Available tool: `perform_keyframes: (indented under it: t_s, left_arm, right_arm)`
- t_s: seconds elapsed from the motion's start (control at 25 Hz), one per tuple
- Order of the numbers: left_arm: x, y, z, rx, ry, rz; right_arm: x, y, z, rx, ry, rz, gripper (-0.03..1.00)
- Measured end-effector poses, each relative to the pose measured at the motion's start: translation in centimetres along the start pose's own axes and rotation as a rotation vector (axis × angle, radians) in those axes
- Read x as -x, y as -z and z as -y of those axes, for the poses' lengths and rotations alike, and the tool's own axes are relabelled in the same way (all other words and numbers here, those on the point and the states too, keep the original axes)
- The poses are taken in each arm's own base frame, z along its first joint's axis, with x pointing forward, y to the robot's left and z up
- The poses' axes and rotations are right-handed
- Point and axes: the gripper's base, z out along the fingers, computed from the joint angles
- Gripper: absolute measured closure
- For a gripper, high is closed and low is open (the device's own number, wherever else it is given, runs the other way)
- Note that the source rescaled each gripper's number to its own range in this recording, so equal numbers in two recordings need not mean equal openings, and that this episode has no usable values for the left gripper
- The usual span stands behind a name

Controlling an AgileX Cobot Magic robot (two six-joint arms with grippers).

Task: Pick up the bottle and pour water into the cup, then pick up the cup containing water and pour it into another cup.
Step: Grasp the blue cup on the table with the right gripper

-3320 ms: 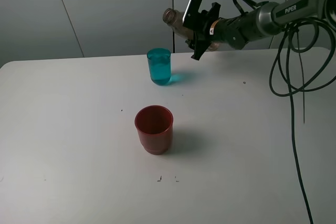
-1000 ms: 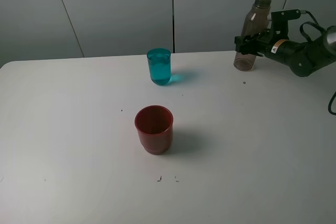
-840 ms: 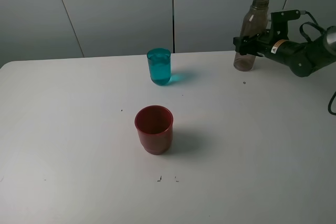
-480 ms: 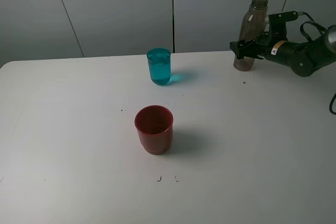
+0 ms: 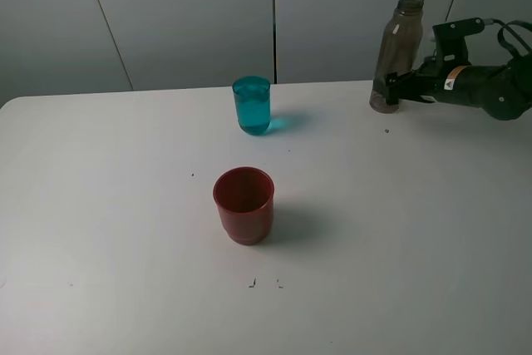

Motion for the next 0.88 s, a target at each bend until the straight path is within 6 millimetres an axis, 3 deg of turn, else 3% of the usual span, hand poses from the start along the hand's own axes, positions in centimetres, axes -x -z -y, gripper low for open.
perform_keyframes:
  t_s: [0.28, 0.44, 0.68, 0.88]
  left_arm:
    - [0.0, 0.0, 0.0, 0.0, 0.0, 0.0]
    - [0.0, 0.0, 0.0, 0.0, 0.0, 0.0]
    - [0.0, 0.0, 0.0, 0.0, 0.0, 0.0]
    - [0.0, 0.0, 0.0, 0.0, 0.0, 0.0]
  right_arm:
    - [-0.8, 4.4, -1.9, 0.061, 0.032, -0.065, -0.03]
    - [-1.0, 6.1, -4.6, 0.231, 0.132, -0.084, -0.03]
    - [-0.5, 6.1, -9.3, 0.416, 0.264, -0.036, -0.03]
    - [0.2, 5.0, -11.4, 0.439, 0.287, 0.013, -0.03]
